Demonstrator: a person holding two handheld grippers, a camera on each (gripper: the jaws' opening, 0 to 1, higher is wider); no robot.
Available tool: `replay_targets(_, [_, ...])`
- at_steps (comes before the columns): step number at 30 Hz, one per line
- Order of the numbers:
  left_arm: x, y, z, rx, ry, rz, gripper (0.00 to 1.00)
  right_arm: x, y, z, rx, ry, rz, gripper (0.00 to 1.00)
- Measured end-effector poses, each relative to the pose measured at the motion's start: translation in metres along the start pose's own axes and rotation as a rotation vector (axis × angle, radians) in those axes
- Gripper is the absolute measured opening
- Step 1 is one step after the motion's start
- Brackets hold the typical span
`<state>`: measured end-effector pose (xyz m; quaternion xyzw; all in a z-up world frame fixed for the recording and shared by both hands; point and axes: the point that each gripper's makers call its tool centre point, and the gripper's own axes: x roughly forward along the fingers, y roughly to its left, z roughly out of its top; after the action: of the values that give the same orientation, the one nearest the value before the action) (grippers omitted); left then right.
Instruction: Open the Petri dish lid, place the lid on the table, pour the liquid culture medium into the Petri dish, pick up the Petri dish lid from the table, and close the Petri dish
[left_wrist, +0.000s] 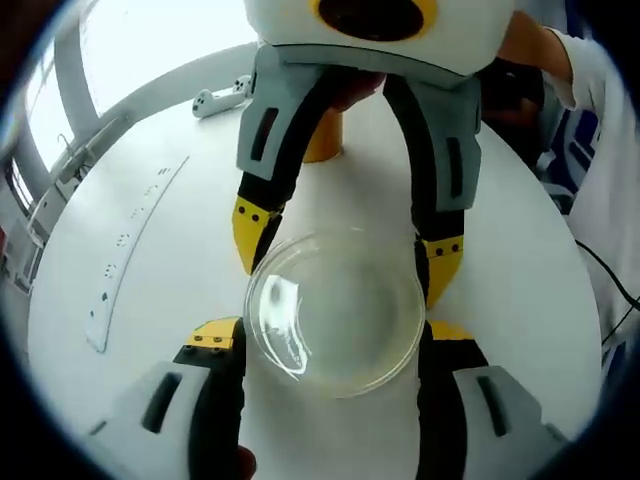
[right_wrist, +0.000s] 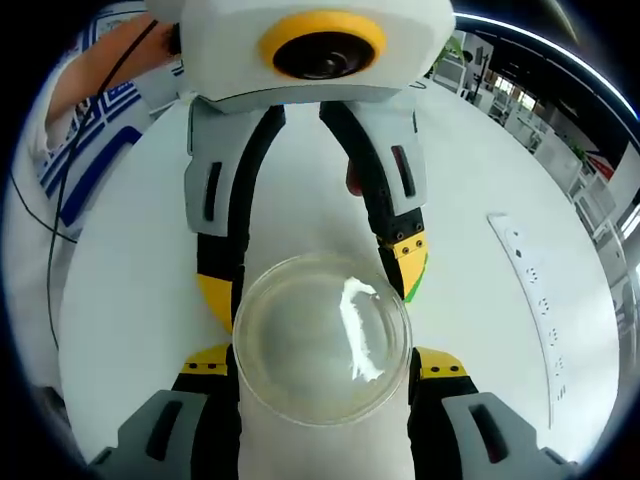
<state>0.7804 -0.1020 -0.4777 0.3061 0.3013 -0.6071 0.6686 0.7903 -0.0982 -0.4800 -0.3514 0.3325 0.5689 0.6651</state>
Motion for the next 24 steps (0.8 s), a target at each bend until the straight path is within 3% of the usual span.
replay_targets(8, [-0.001,0.002,0.0,0.001,-0.028,0.0,0.6,-0.002,0.011,0.0,-0.009,0.027,0.003,0.63])
replay_targets(18, [-0.004,-0.006,-0.001,0.001,0.026,0.008,0.6,-0.002,0.018,0.002,-0.019,0.05,0.002,0.63])
replay_targets(24, [-0.007,-0.004,0.004,0.009,0.017,0.019,0.6,-0.009,0.012,0.003,-0.032,0.077,-0.009,0.63])
